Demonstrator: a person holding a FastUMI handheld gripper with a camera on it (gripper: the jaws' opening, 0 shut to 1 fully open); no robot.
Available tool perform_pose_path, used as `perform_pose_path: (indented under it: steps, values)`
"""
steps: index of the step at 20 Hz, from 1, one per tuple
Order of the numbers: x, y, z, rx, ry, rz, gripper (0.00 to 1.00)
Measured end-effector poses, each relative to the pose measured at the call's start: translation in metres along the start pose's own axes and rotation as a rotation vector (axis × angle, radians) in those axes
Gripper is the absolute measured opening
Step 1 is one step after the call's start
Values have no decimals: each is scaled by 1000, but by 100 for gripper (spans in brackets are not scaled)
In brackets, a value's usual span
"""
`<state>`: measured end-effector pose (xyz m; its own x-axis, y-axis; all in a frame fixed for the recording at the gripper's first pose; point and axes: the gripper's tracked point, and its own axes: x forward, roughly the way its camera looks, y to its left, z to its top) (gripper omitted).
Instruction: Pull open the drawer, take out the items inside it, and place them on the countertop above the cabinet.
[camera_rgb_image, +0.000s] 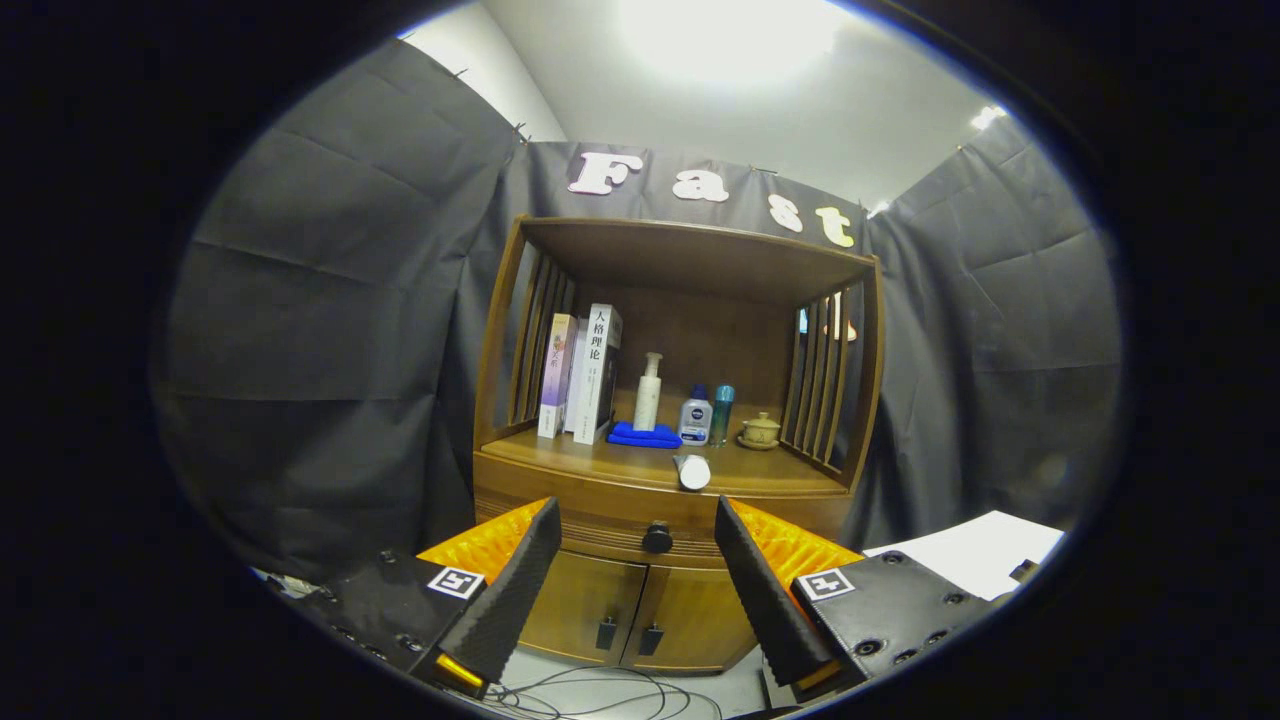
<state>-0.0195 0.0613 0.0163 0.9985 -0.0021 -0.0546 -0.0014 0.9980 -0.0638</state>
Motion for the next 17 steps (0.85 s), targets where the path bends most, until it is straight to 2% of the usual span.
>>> perform_pose_path:
  steps: [6, 17]
  values:
    - [-4, -14, -8, -39, -16, -40, 98]
    - [-6, -16, 0, -1, -45, -26, 98]
